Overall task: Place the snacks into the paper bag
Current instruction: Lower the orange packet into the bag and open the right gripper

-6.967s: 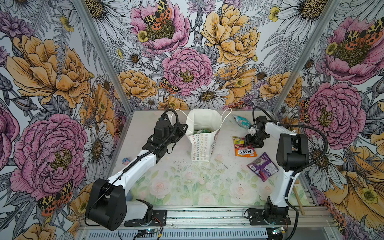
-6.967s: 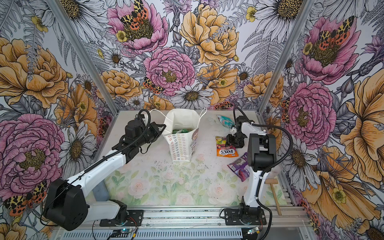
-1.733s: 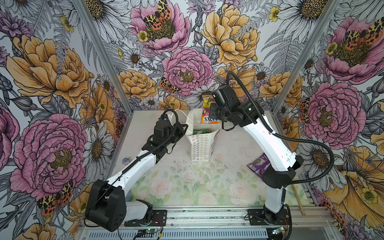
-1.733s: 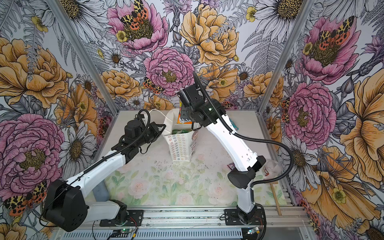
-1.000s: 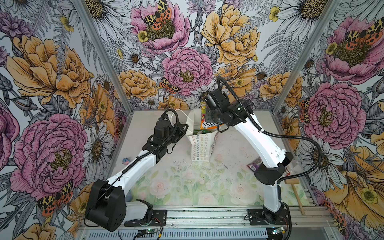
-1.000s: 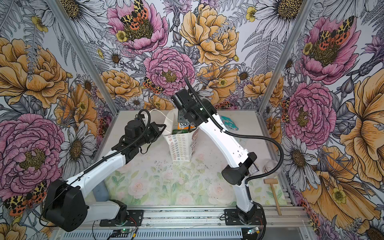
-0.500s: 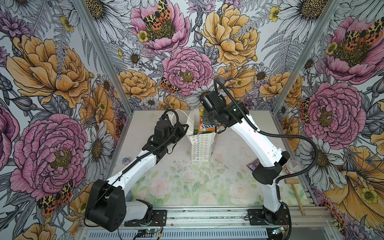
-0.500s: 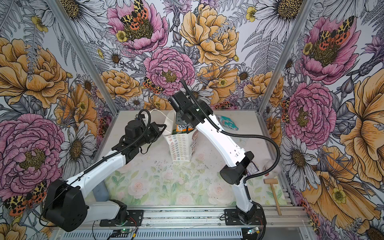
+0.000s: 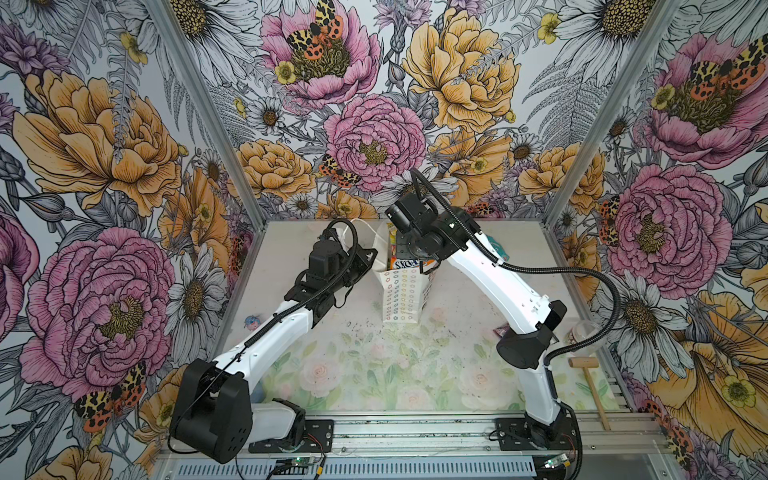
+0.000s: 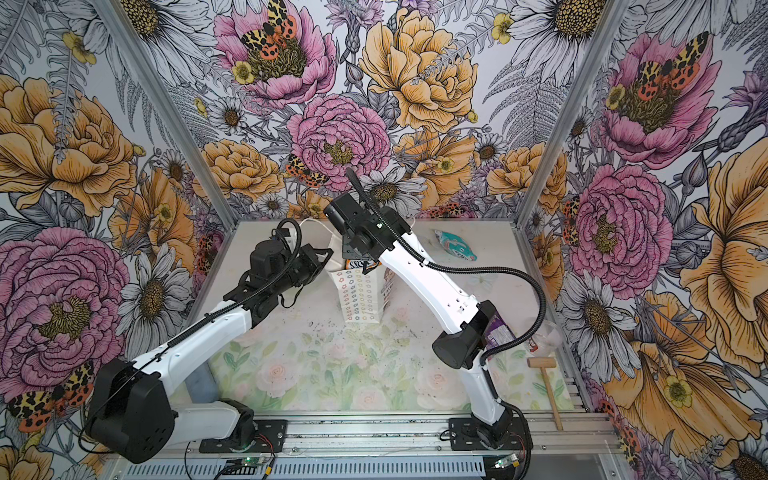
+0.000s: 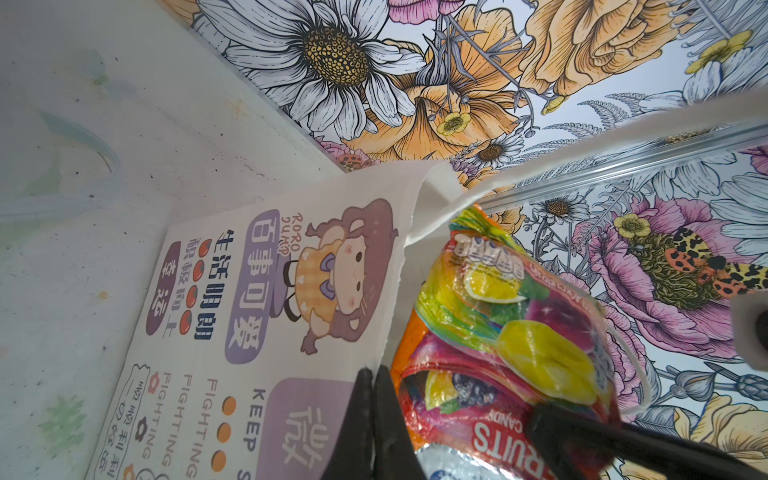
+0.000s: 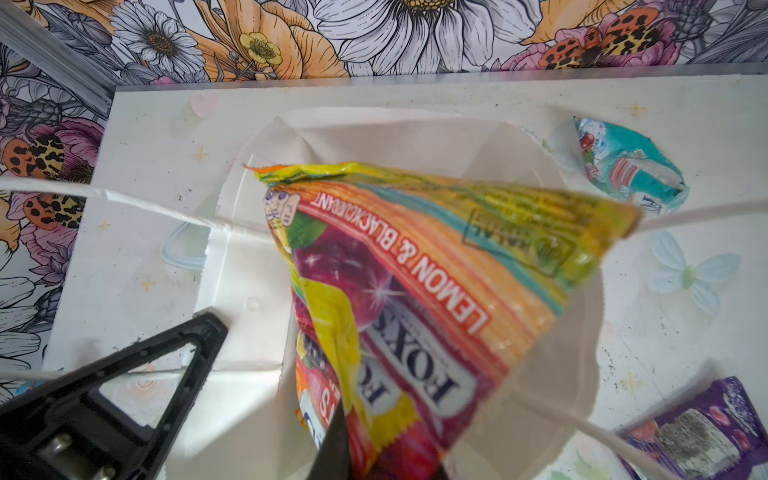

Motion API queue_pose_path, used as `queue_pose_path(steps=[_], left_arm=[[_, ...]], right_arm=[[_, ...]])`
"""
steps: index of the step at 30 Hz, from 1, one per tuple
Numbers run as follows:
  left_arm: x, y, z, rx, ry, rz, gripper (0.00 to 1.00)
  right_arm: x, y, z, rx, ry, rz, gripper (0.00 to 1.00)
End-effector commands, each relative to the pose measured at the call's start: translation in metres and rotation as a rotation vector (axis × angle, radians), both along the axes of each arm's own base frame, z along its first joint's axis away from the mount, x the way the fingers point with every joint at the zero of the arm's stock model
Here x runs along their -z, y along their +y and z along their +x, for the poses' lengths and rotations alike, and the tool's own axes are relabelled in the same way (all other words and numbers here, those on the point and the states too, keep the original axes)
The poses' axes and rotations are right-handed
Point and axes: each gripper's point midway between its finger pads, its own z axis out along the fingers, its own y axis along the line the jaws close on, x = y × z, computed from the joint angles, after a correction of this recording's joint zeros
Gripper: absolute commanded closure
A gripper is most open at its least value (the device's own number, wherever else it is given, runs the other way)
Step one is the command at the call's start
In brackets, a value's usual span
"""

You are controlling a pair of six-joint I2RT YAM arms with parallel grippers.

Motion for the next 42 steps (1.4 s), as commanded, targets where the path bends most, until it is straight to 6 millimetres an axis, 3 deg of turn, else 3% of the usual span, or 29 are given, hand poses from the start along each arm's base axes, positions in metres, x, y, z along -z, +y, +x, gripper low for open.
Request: queue_pose_path(steps=[1,14,33,37,42], left_arm=[[-0.015,-0.004,-0.003,0.011,-0.045,-0.032,1.0],[-0.016,-0.006,-0.004,0.015,-0.047,-0.035,1.0],[-0.016,-0.006,-0.003,0.015,-0.046,-0.034,1.0],[-0.017,-0.006,-0.003,0.015,-0.048,-0.034,1.0],[-0.016,-0.007,-0.002,0.016,-0.047,-0.033,1.0]], right_arm=[[-0.012,0.002,0.0,0.013,-0.026,0.038,1.0],[-0.004,-0.001,-0.004,0.018,0.001,0.007,0.98],[-0.003,0.0,-0.004,0.017,0.002,0.007,0.77],[-0.004,0.0,-0.004,0.016,0.0,0.01,0.67],[-0.005,0.001,-0.004,0.008,-0.004,0.013,0.65]])
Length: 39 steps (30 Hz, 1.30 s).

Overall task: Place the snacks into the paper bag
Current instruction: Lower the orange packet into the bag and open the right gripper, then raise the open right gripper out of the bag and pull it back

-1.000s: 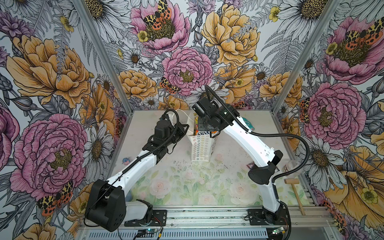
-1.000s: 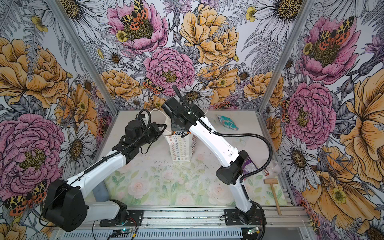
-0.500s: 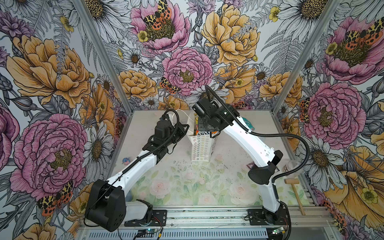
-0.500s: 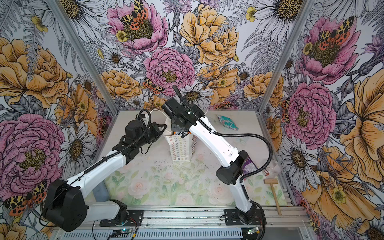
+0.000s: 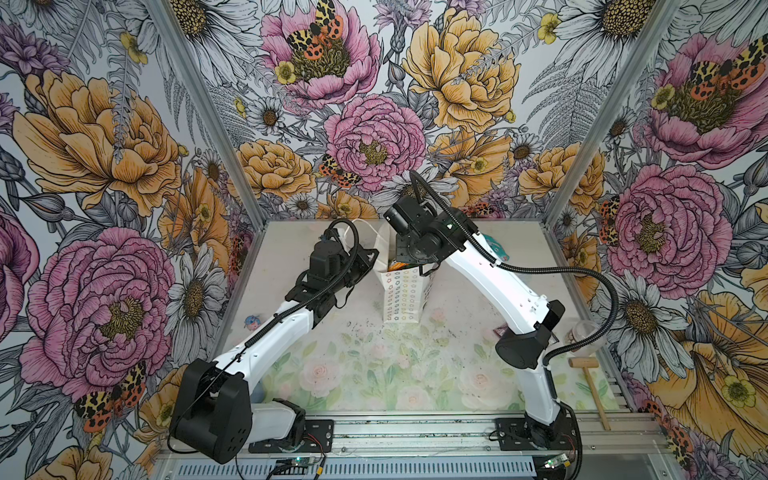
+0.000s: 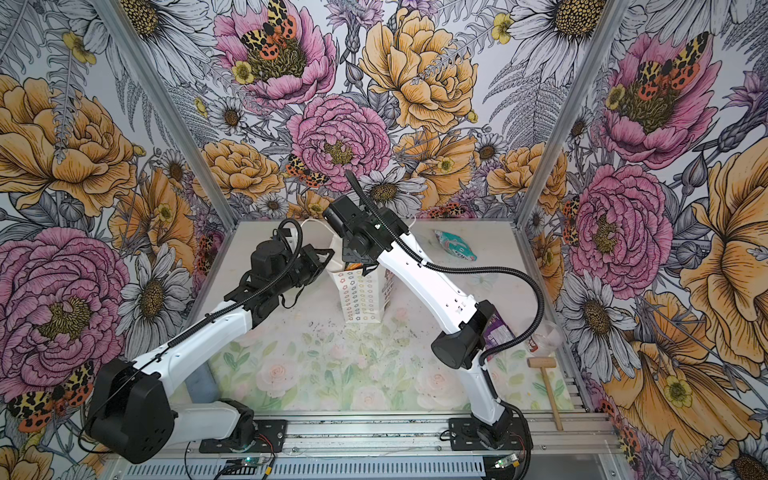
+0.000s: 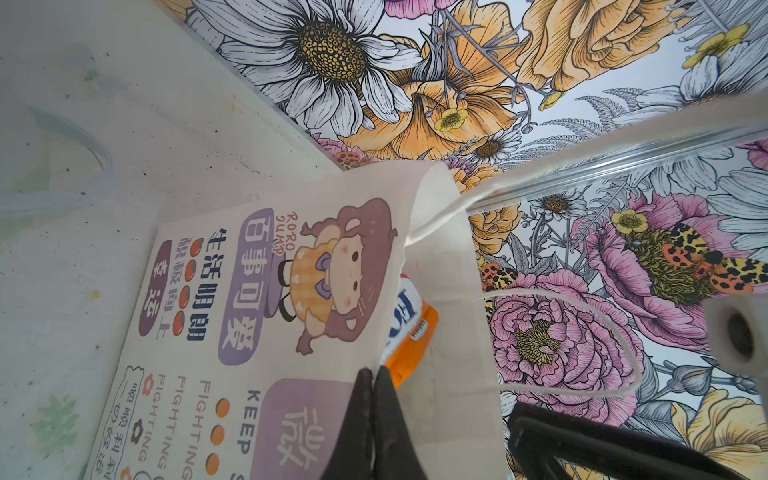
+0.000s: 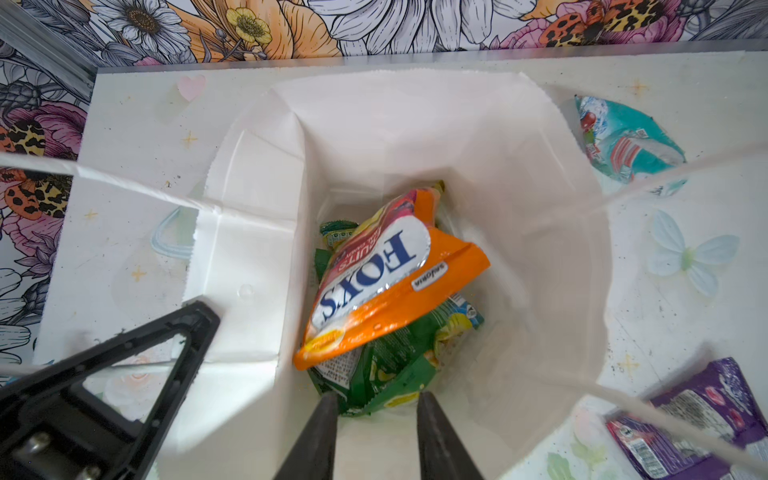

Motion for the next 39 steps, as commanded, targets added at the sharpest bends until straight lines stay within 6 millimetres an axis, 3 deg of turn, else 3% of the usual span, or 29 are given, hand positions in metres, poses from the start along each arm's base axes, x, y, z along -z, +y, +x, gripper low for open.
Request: queue_pose_path(steps=[1,7,17,24,31,39], left_arm=[[-0.015,-0.003,0.0,0.006,-0.042,-0.031,1.0],[-0.016,-0.004,0.0,0.009,-0.043,-0.033,1.0],[-0.014,-0.001,0.001,0.002,-0.038,-0.03,1.0],[-0.013,0.0,0.001,0.0,-0.035,-0.029,1.0],[-0.011,0.002,0.002,-0.006,-0.03,-0.026,1.0],[-0.01,0.001,0.004,-0.002,-0.027,-0.027,1.0]], right_arm=[[-0.013,0.003,0.002,-0.008,-0.038,0.026,0.65],[-0.025,0.001,0.0,-0.031,-0.065,0.033,0.64],[-0.057,0.008,-0.016,-0.226,-0.094,0.096,0.44],[-0.08,-0.003,-0.033,-0.313,-0.135,0.09,0.4],[-0.094,-0.032,-0.057,-0.356,-0.156,0.041,0.34],[-0.093,-0.096,-0.081,-0.192,-0.158,-0.035,0.26]])
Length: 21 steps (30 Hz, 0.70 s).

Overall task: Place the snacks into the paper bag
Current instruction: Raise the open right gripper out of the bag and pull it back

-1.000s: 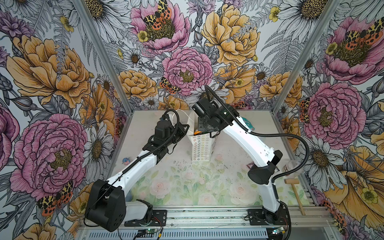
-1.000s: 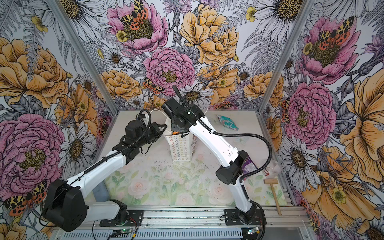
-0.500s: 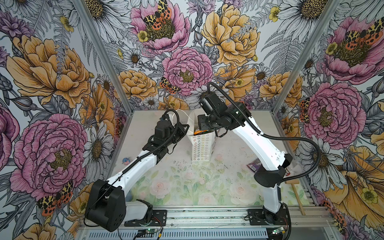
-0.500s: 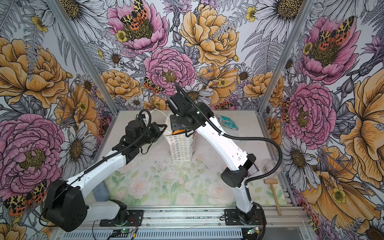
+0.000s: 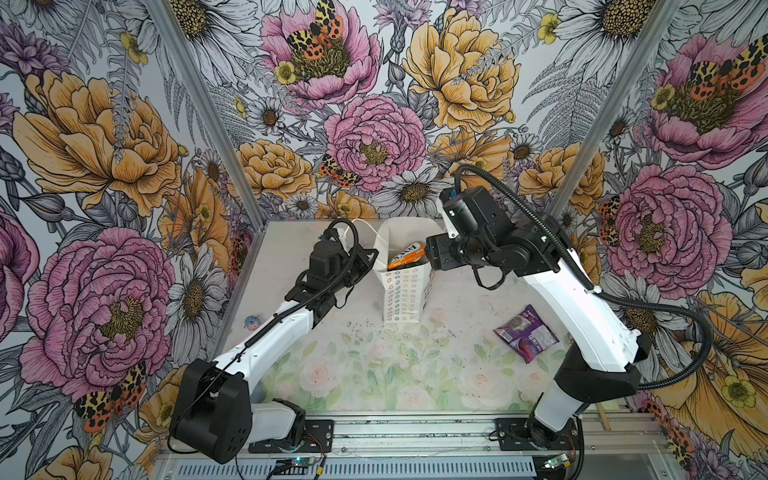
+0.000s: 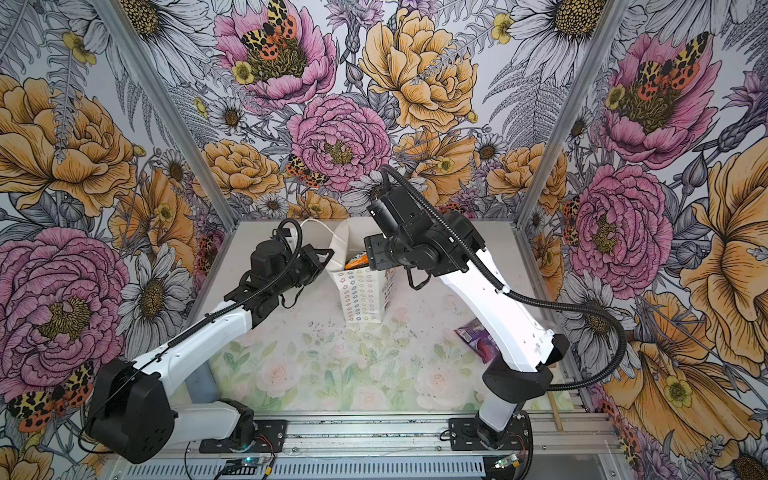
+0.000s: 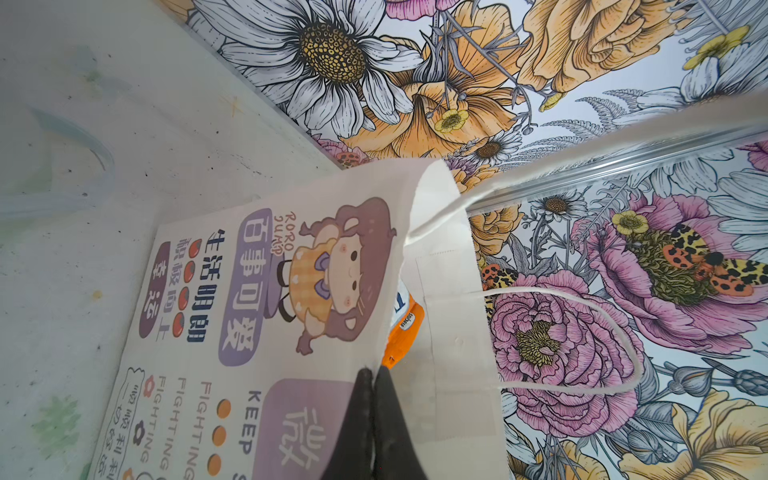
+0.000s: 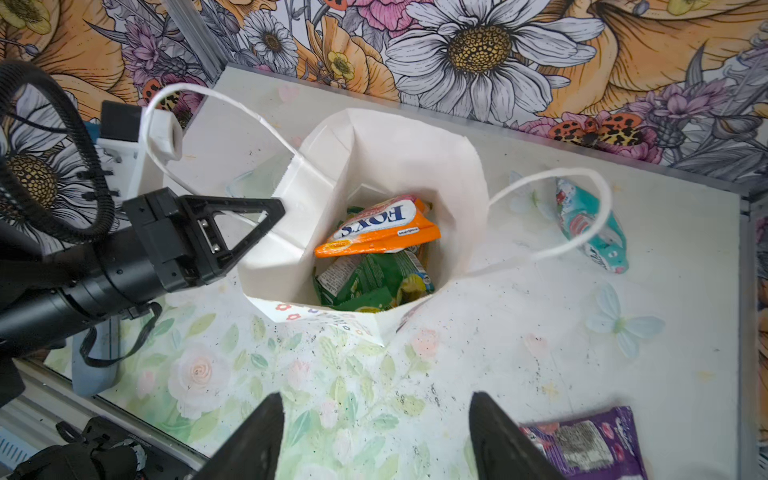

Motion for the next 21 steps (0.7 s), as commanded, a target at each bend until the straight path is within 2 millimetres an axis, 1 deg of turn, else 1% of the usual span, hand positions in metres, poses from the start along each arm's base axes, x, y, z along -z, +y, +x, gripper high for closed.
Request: queue_pose_path(steps=[1,3,5,9,14,17,19,21], left_arm=[[-0.01,-0.001,0.003,0.003,-0.026,-0.027,1.0],[-0.008,0.0,0.004,0.002,-0.021,-0.028,1.0],[-0.008,0.0,0.005,0.001,-0.019,-0.03,1.0],[-0.006,-0.001,0.005,0.001,-0.017,-0.032,1.0],[-0.007,-0.001,0.005,-0.003,-0.02,-0.031,1.0],[-0.007,-0.002,0.005,0.002,-0.02,-0.03,1.0],[-0.006,-0.002,0.006,0.002,-0.019,-0.03,1.0],[-0.006,-0.002,0.006,0.001,-0.019,-0.029,1.0]], right_arm=[[-0.003,-0.038,-0.008,0.125,-0.022,-0.019,0.25],[0.003,-0.051,-0.016,0.176,-0.005,-0.004,0.23],[0.011,-0.067,-0.018,0.234,0.012,0.009,0.23],[0.024,-0.085,-0.03,0.282,0.031,0.046,0.22],[0.036,-0.107,-0.049,0.34,0.028,0.136,0.22],[0.052,-0.12,-0.06,0.384,0.041,0.164,0.22],[0.067,-0.13,-0.068,0.424,0.061,0.168,0.22],[0.081,-0.138,-0.075,0.45,0.078,0.186,0.18]])
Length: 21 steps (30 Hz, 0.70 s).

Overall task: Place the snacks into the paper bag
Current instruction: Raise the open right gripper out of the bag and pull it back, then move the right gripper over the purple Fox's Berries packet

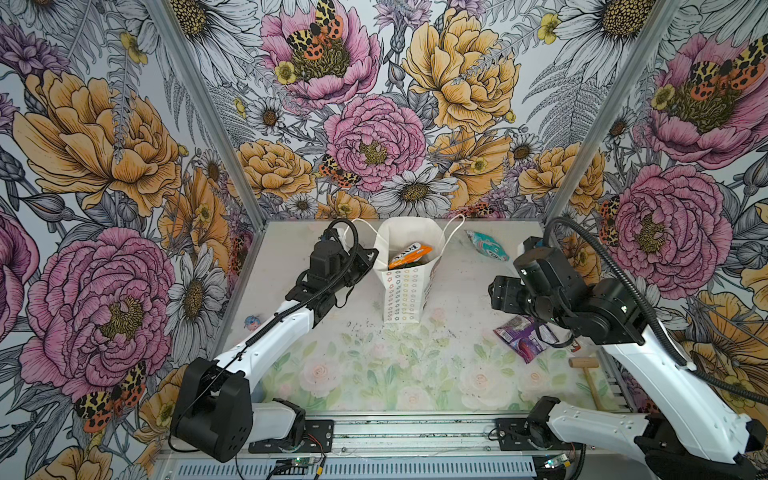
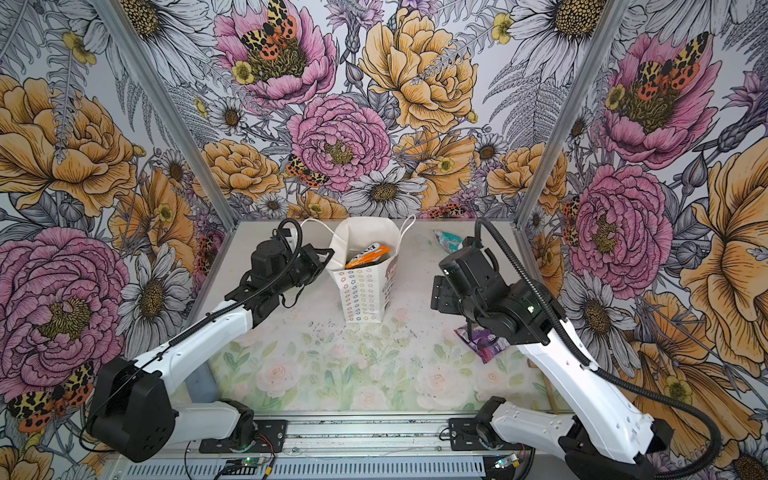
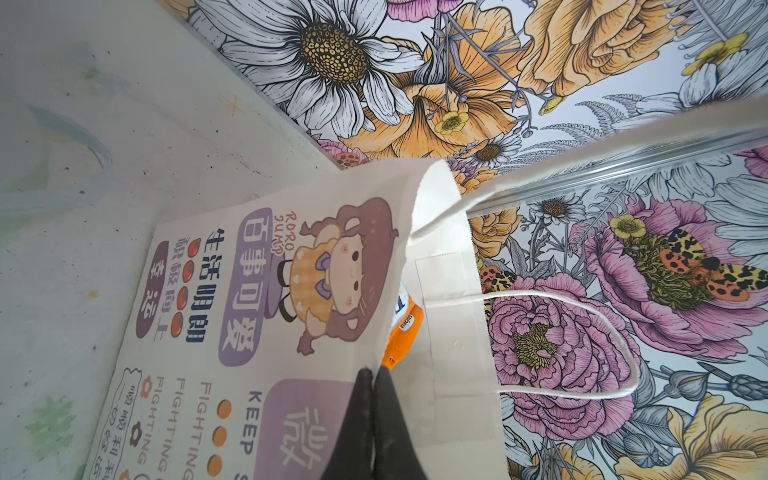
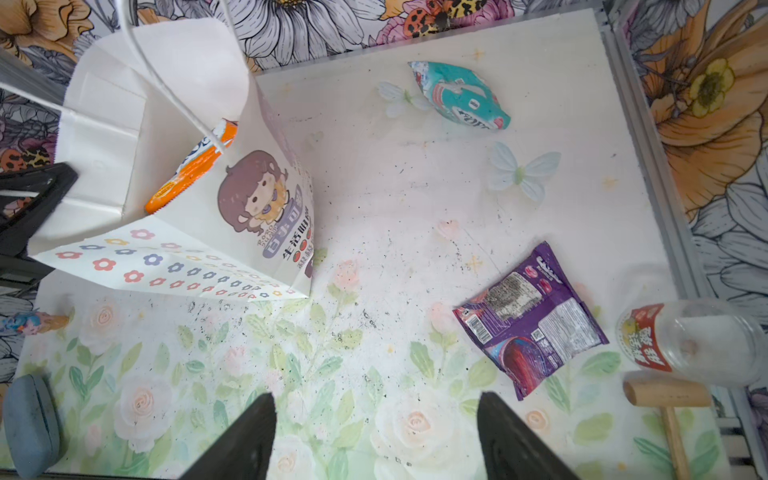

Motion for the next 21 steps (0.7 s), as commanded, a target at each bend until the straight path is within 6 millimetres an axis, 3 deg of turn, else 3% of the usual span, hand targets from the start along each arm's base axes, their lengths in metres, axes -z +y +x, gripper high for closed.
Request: queue_pose_path(steps=[1,10,21], left_arm=[[-0.008,-0.002,0.004,0.006,-0.028,-0.018,1.0],[-0.008,-0.004,0.005,0.014,-0.03,-0.02,1.0],[-0.006,-0.009,0.005,0.023,-0.026,-0.022,1.0]], right_arm=[[0.017,-0.005,-0.005,0.07,0.003,0.082,0.16],[0.077,-0.036,-0.027,0.246,0.036,0.214,0.1],[0.142,-0.041,-0.042,0.422,0.155,0.363,0.1]])
